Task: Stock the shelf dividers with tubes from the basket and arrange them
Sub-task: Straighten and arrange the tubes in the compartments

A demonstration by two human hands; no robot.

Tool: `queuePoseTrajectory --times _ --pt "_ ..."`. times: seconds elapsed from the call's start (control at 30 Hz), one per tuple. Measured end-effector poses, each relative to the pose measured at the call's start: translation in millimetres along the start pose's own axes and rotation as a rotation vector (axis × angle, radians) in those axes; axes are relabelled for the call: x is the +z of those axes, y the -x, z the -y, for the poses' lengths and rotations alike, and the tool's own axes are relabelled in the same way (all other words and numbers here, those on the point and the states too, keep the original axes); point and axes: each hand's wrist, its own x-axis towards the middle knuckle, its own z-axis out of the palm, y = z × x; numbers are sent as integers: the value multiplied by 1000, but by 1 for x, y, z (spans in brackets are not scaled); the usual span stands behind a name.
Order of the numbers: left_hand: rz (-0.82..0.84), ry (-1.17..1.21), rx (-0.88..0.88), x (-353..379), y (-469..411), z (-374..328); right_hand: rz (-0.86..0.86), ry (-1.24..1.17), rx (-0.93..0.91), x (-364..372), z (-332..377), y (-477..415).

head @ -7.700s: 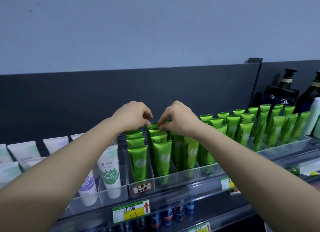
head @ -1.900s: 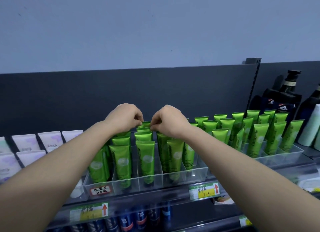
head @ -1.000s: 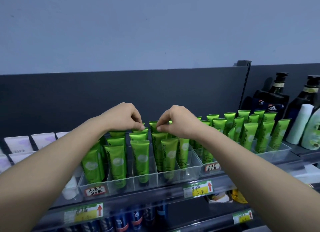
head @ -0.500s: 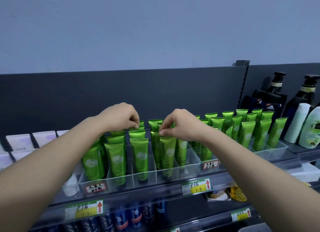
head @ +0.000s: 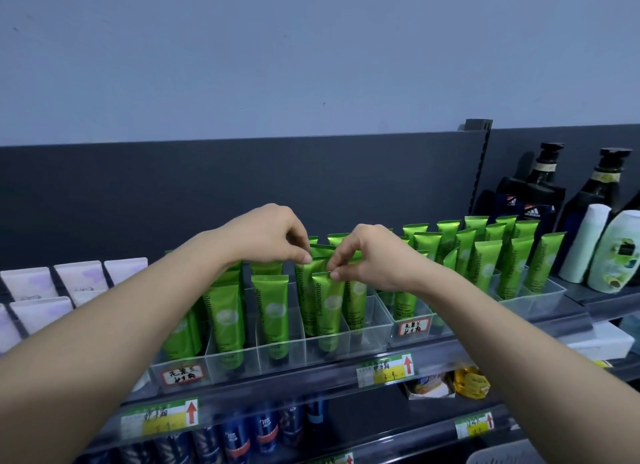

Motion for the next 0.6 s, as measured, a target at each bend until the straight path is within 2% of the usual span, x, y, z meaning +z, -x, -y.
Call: queuePoseTrajectory --times 0.17,0.33,0.6 --pt "-19 -55 -22 11 -7 -9 -89 46 -49 5 1 4" --pt "-58 -11 -15 15 -7 -10 -139 16 -106 12 -4 3" --pt "-65 31 6 18 -7 -8 -143 19 -158 17 -3 0"
